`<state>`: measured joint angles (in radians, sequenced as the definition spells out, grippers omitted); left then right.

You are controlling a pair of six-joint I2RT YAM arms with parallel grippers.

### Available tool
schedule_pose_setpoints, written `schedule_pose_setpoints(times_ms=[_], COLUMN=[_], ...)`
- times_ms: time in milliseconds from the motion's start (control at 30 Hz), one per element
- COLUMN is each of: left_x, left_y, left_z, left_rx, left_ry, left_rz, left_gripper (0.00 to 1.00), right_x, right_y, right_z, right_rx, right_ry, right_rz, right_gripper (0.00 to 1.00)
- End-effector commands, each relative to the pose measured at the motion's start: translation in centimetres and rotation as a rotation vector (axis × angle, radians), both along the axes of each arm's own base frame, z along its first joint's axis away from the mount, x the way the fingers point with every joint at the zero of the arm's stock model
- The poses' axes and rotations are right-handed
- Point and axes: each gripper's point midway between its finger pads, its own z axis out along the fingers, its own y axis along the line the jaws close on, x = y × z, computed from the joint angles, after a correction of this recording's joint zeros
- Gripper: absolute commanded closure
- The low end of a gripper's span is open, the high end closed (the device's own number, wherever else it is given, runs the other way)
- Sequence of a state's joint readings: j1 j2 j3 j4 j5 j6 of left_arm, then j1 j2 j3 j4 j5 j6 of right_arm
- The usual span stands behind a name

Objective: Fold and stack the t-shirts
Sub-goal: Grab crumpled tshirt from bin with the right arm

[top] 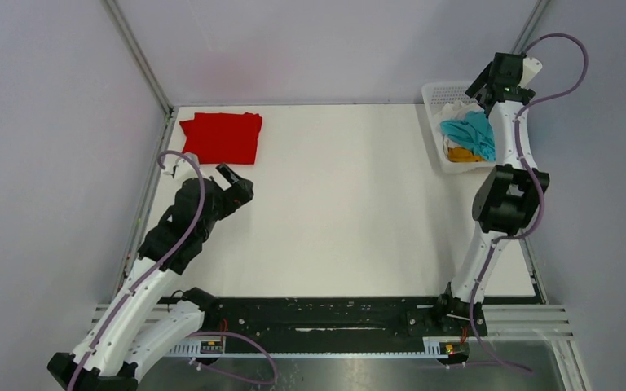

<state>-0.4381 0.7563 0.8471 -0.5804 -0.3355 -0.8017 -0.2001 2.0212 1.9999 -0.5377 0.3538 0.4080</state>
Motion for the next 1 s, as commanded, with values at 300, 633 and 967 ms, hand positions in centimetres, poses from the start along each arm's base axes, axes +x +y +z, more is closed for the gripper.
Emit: schedule_pose_setpoints(times_ms=[300,633,967], left_x=[1.6,0.9,0.3], left_y=[1.0,0.7,1.0], left_z=[0.4,1.8,0.3], left_rx=[0.048,0.07,0.073], left_ry=[-0.01,-0.108,-0.064], left_rz=[0.084,-0.002,0.009], left_gripper=[0.01,0.01,0.01], right_x=[2.4,2.1,-6.0], right_y=[-2.1,-0.1,16.2], right_z=[-7.9,5.3,22.5], right_rx=[0.102,0.064,0.116], right_ry=[0.186,-0.074,-0.363], right_rz=[0.0,0.134,0.671], right_gripper=[0.36,1.0,1.0])
